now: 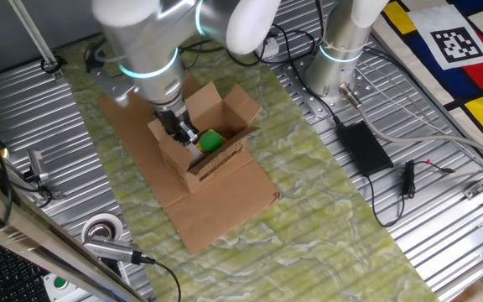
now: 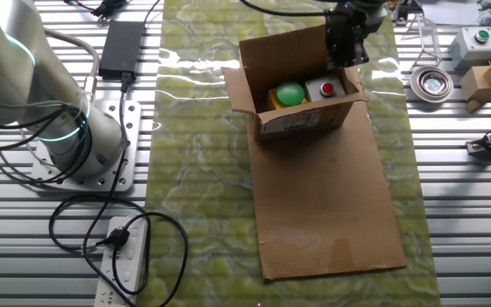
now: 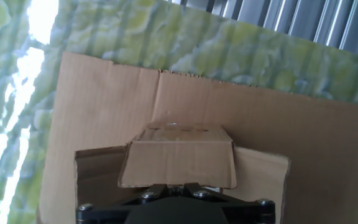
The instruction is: Open a box
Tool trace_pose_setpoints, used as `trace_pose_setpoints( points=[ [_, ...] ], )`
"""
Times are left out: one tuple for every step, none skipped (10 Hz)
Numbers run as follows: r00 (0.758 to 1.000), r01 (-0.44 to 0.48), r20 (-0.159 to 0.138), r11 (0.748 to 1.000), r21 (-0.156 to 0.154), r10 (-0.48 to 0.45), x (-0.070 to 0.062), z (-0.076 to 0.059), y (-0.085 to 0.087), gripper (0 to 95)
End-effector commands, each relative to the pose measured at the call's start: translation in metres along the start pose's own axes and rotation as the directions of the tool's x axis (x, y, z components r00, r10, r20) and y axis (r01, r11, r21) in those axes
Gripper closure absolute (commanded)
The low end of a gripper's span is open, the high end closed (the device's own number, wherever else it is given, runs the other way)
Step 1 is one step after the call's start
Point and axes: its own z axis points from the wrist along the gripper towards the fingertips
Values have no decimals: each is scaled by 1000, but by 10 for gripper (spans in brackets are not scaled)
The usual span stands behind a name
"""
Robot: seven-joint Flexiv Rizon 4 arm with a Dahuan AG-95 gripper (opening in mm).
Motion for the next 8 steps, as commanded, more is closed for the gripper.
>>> trace_pose_setpoints(
  points=[
    [1000, 23, 11, 1000, 4, -23, 3, 0, -1, 950],
    [999, 37, 30, 999, -2, -37, 3, 0, -1, 950],
    [999, 38, 33, 999, -2, -38, 3, 0, -1, 950],
    [999, 38, 30, 999, 1, -38, 3, 0, -1, 950],
    [999, 38, 24, 999, 5, -38, 3, 0, -1, 950],
    [999, 39, 20, 999, 10, -39, 3, 0, -1, 950],
    [999, 46, 16, 999, 17, -46, 3, 0, -1, 950],
    [999, 54, 7, 998, 32, -54, 0, -1, 0, 950]
  ],
)
